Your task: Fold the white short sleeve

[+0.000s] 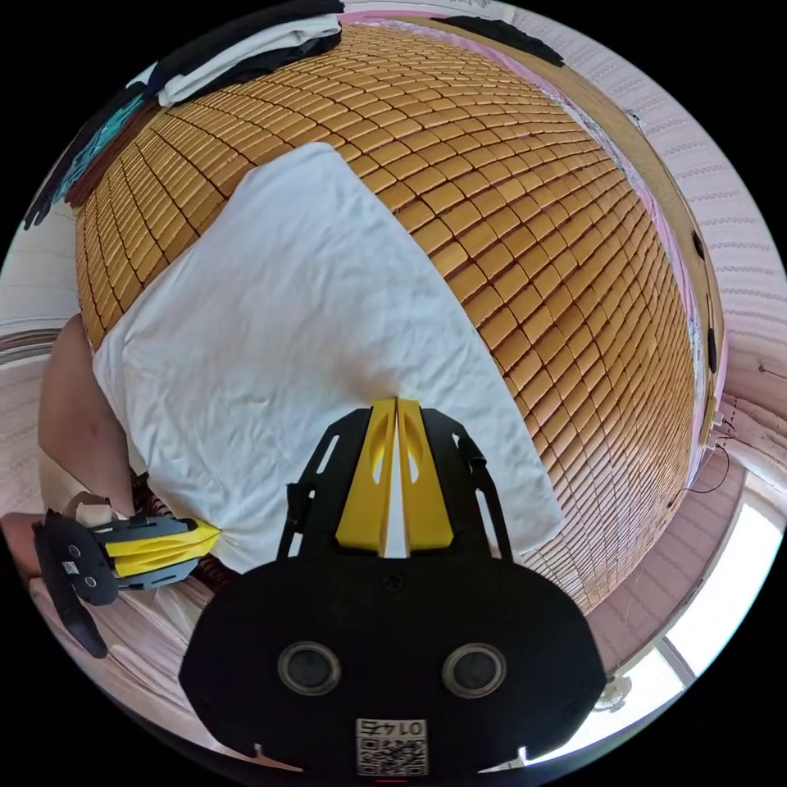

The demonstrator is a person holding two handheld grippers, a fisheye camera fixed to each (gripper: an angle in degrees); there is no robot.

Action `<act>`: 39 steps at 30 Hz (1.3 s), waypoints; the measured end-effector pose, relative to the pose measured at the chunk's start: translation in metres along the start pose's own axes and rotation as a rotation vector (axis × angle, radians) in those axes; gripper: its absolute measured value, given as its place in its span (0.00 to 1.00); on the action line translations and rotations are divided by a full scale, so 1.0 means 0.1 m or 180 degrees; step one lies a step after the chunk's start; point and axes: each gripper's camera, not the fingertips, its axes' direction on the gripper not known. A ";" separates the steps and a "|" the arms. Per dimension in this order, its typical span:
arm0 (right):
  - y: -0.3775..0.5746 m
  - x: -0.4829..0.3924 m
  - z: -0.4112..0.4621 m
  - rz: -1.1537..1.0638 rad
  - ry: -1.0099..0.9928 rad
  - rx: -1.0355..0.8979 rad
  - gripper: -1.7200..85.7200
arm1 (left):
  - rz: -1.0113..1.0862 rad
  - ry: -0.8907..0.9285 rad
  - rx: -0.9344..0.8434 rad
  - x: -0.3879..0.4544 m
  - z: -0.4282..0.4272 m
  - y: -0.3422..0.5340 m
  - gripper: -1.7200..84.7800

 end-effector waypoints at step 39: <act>5.81 1.68 0.14 0.2739 -0.2464 0.1116 0.03 | 0.1450 0.0110 0.0158 1.42 0.71 -0.29 0.27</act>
